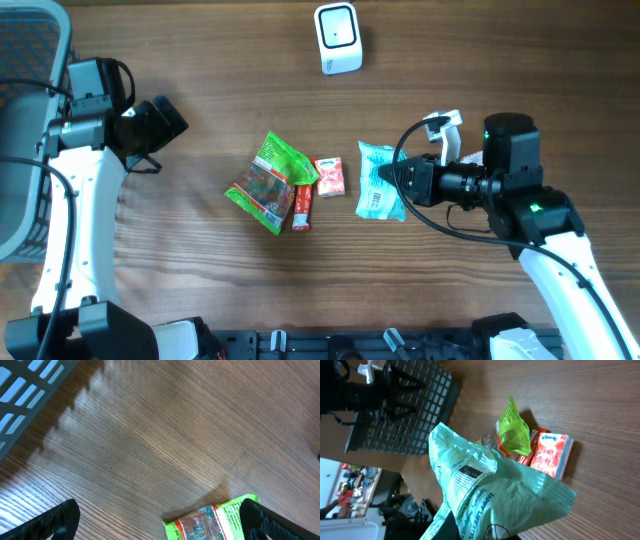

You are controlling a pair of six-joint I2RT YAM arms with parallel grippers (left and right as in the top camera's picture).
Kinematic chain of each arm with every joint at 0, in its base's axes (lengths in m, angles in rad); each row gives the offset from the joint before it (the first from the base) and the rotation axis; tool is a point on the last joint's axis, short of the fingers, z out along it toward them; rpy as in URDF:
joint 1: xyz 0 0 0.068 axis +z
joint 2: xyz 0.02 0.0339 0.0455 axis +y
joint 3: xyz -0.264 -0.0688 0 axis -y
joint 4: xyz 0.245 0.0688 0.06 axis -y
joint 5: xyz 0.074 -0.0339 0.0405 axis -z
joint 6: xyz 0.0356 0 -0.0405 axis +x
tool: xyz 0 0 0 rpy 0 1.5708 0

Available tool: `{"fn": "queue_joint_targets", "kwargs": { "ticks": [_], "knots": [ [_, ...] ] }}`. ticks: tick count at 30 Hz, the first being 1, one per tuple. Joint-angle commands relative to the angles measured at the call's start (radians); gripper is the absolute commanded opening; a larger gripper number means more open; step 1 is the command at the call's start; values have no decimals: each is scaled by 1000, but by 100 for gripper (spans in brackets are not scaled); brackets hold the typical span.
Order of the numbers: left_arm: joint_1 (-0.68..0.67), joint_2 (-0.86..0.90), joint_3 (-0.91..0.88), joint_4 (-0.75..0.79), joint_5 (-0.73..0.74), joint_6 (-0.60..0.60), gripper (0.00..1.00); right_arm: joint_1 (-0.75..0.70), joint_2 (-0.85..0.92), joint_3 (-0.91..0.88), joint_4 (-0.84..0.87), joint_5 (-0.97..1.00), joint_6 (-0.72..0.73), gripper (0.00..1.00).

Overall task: Scan the item barcode
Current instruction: 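Reach the right gripper to the teal pack and grasp it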

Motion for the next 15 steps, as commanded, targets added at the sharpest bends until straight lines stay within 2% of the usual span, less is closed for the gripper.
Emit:
{"fn": "queue_joint_targets", "kwargs": {
  "ticks": [1,15],
  "knots": [
    [4,-5,6,2,4,8,100,0,-13,5,1,-52,-13,4],
    [4,-5,6,2,4,8,100,0,-13,4,-36,47,2,4]
  ]
}}
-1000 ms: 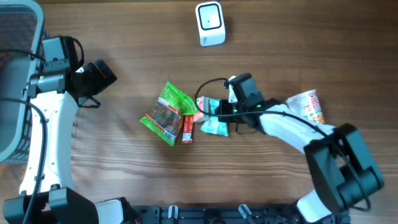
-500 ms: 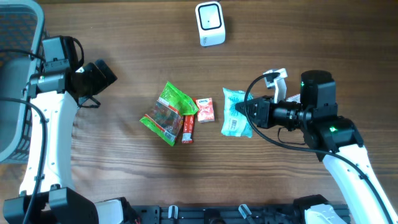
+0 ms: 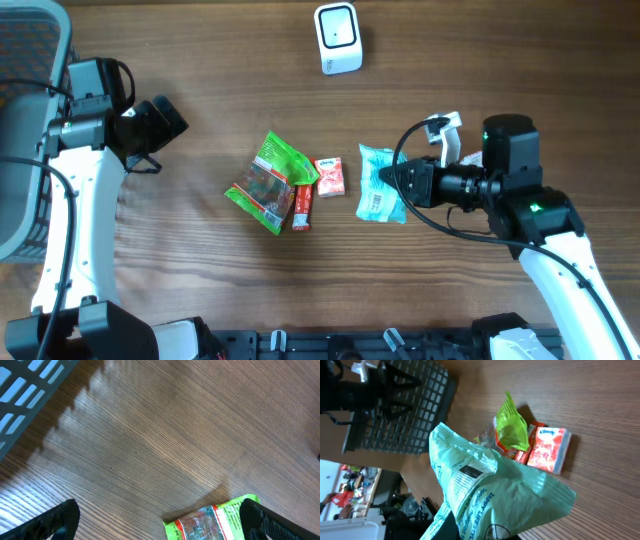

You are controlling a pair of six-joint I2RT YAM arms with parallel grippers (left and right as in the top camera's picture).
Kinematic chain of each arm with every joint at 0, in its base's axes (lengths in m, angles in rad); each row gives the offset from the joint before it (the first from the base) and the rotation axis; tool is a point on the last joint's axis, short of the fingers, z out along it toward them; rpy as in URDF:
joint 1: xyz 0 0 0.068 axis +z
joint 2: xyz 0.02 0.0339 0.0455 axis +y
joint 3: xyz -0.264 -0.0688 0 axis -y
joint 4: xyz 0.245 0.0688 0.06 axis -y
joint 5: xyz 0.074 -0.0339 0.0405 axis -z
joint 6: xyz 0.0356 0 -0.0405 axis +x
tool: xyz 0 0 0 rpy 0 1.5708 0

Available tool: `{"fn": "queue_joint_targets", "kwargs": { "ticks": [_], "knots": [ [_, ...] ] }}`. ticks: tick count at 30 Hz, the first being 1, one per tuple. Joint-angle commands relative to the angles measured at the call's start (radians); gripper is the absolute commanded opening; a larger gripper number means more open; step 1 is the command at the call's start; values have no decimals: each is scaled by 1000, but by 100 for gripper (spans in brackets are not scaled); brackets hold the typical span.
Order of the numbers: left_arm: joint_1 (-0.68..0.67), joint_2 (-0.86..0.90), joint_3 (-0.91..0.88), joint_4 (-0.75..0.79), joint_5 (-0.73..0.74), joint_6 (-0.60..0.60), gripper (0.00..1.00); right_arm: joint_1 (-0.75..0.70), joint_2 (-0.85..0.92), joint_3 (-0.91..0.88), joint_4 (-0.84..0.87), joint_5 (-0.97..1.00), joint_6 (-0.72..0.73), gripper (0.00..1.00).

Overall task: Scan the item barcode
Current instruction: 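Reach the right gripper to the teal pack and grasp it, then carry the teal pack with the right gripper to the white scanner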

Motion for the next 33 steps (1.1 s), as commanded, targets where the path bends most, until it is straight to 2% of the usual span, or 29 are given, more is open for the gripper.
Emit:
{"fn": "queue_joint_targets", "kwargs": {
  "ticks": [1,3,8,15,22,27,33],
  "knots": [
    [4,-5,6,2,4,8,100,0,-13,4,-11,32,-12,4],
    [5,-5,6,2,4,8,100,0,-9,4,-36,71,-26,4],
    [4,-5,6,2,4,8,100,4,10,4,-166,316,-97,4],
    [4,-5,6,2,4,8,100,4,122,4,-209,343,-130,4],
    [4,-5,6,2,4,8,100,4,140,8,-149,409,-143,4],
    [4,-5,6,2,4,8,100,4,140,120,-174,427,-153,4],
    [4,-5,6,2,4,8,100,4,140,330,-309,443,-153,4]
  ]
}}
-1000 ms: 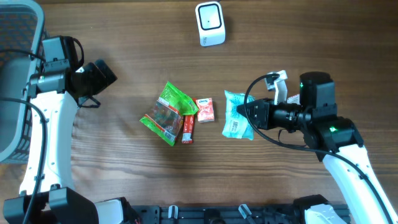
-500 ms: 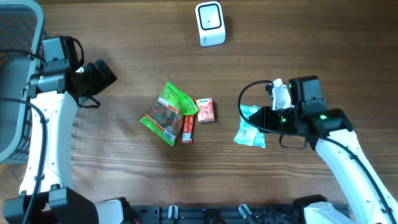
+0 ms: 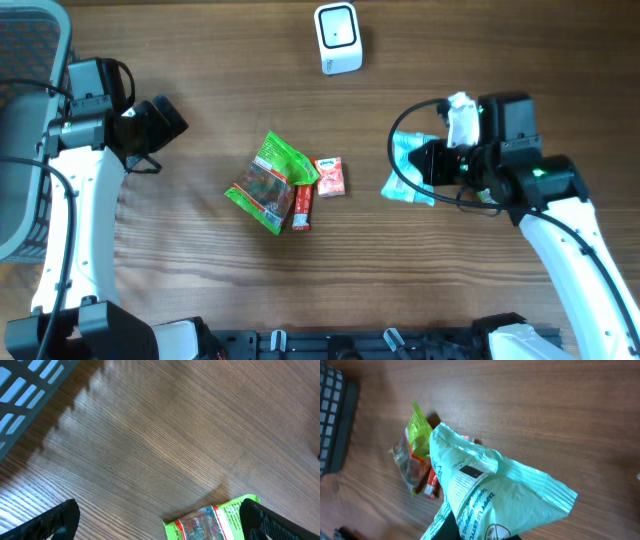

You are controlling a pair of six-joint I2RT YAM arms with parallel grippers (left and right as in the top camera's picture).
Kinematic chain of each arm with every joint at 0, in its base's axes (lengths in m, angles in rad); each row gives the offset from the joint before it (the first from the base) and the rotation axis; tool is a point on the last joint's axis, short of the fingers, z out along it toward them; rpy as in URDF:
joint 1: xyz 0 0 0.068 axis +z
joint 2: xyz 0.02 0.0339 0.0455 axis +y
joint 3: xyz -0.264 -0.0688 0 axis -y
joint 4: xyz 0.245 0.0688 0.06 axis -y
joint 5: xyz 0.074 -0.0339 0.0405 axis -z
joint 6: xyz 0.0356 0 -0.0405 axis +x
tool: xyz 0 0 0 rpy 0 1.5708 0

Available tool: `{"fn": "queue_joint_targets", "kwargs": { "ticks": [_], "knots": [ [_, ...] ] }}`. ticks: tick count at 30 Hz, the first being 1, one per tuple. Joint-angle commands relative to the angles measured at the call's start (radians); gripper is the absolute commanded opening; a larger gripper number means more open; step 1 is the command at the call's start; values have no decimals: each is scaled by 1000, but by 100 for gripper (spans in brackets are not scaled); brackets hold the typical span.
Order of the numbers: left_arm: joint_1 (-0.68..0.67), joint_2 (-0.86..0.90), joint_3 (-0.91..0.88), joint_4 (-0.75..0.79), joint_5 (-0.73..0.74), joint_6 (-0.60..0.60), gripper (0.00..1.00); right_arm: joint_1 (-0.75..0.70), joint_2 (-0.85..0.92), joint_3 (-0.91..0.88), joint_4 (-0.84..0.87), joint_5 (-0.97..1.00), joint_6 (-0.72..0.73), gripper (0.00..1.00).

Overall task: Scan the item barcode
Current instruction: 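Carry the teal pack with the right gripper to the white scanner, then move the teal pack right and drop it beside the cup noodles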

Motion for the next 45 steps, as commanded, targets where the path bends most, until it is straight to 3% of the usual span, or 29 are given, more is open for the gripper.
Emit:
{"fn": "queue_joint_targets", "kwargs": {
  "ticks": [1,6,9,12,15,21,25,29,33,35,37,40,43,45],
  "knots": [
    [4,-5,6,2,4,8,100,4,1,147,-71,55,-17,4],
    [4,-5,6,2,4,8,100,4,118,555,-330,172,-31,4],
    [4,-5,6,2,4,8,100,8,364,992,-568,195,-45,4],
    [4,-5,6,2,4,8,100,86,527,1200,-586,373,-45,4],
    [4,-5,6,2,4,8,100,220,638,1199,-436,733,-46,5],
    [5,-5,6,2,4,8,100,350,906,1199,-130,1135,-208,4],
    [4,-5,6,2,4,8,100,400,1144,1197,386,1422,-642,4],
    [4,-5,6,2,4,8,100,401,1312,1197,938,1518,-1068,4],
    [5,-5,6,2,4,8,100,401,1426,1197,1138,1509,-1240,4],
    [4,-5,6,2,4,8,100,401,1430,1195,1138,1493,-1203,4],
    [4,-5,6,2,4,8,100,404,1416,1195,1144,1469,-1295,4],
    [4,-5,6,2,4,8,100,404,1336,1195,1032,1481,-1220,4],
    [4,-5,6,2,4,8,100,405,1189,1195,732,1442,-1035,4],
    [4,-5,6,2,4,8,100,405,1036,1195,306,1275,-760,4]
  ]
}}
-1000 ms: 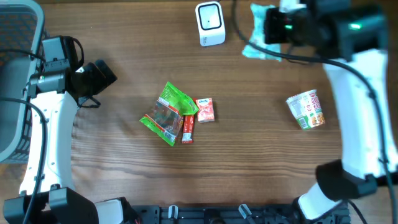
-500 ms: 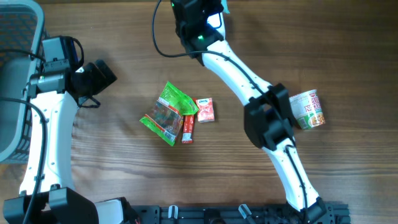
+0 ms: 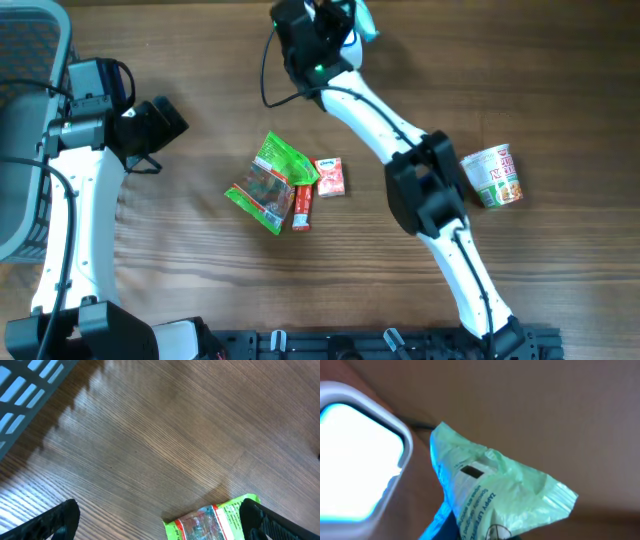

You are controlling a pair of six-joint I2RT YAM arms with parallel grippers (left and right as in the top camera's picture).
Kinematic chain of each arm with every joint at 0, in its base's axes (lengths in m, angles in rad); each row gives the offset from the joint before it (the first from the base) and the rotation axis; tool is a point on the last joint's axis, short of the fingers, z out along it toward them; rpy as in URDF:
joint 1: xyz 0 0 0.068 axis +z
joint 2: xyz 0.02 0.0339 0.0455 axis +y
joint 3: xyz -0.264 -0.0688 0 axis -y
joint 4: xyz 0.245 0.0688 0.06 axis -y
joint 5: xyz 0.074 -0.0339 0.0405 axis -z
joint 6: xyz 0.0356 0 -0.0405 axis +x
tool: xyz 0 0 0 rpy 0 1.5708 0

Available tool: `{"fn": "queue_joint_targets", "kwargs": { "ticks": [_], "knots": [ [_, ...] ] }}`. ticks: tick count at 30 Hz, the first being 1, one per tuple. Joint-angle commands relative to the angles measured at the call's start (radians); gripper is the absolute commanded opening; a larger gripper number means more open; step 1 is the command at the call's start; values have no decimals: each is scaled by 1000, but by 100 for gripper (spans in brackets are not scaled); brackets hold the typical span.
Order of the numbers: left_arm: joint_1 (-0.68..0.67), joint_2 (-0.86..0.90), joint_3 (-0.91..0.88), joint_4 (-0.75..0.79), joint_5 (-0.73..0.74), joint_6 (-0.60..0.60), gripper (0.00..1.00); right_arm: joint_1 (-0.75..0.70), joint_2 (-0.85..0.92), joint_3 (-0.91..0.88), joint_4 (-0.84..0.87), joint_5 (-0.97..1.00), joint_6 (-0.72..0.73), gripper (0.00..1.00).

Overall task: Scan the item barcode
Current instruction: 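Move the teal pack right and drop it beside the cup noodles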

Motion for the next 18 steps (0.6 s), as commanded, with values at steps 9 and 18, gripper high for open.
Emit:
{"fn": "queue_joint_targets", "kwargs": {
  "ticks": [9,18],
  "knots": [
    [4,-5,6,3,4,8,100,-242,-470,-61,-1362,-1027,865,4],
    [4,-5,6,3,4,8,100,-409,-469,-703,-951,-999,892,56]
  ]
}}
